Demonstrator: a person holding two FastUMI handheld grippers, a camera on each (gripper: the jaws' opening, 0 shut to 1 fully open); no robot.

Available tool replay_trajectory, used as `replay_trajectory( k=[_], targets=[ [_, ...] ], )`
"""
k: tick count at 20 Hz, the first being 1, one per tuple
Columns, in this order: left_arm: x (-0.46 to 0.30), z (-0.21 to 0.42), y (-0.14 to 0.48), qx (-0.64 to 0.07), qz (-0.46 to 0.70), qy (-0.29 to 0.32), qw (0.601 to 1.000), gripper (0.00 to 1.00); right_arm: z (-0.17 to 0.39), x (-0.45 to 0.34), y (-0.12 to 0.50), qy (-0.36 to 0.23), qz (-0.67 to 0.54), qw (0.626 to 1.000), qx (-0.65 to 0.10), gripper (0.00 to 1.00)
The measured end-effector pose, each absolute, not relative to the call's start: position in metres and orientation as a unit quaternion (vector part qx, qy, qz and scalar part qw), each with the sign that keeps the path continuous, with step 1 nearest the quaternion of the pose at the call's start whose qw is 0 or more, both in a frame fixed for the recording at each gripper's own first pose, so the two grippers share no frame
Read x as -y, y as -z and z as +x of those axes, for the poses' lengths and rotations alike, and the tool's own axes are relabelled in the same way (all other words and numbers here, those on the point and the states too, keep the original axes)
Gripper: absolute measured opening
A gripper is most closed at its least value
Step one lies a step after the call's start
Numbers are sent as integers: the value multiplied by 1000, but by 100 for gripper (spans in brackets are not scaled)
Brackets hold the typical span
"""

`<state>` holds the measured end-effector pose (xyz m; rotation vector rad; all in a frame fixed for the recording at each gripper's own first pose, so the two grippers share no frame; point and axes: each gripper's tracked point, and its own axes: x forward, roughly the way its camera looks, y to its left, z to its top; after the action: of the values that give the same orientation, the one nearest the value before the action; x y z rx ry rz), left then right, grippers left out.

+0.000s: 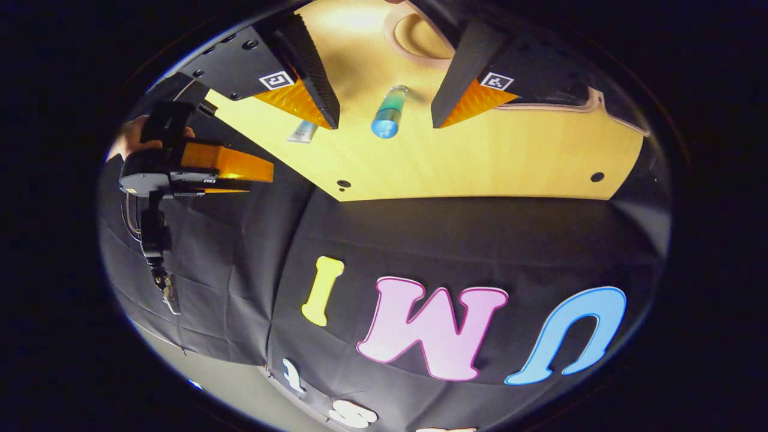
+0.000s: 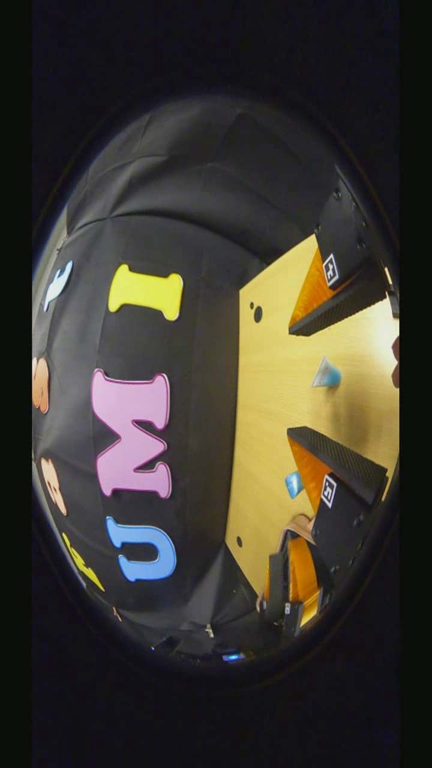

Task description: First open the suitcase, pack the skin care products into it, and then close the suitcase.

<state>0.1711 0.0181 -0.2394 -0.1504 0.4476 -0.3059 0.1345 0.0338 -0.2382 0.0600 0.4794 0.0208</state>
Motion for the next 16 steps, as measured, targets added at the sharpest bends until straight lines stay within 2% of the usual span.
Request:
replay_trajectory(
  k=[6, 7, 8, 12, 14, 15, 16],
  targets=[
    [-2, 227, 321, -289, -68, 105, 949, 97, 145, -29, 295, -46, 63, 957, -280, 96],
    [-3, 234, 328, -295, -69, 97, 948, 97, 148, -28, 298, -52, 61, 956, -282, 92],
    [-2, 239, 335, -298, -68, 91, 948, 96, 151, -28, 302, -60, 60, 955, -284, 97],
    [6, 249, 361, -321, -76, 78, 941, 95, 160, -30, 315, -85, 54, 951, -291, 97],
    [10, 249, 374, -331, -72, 70, 938, 91, 164, -30, 327, -91, 45, 949, -299, 96],
    [10, 248, 380, -339, -68, 65, 936, 84, 166, -30, 334, -92, 47, 947, -304, 97],
    [7, 245, 380, -342, -64, 58, 936, 77, 168, -30, 341, -92, 50, 945, -309, 94]
  ],
)
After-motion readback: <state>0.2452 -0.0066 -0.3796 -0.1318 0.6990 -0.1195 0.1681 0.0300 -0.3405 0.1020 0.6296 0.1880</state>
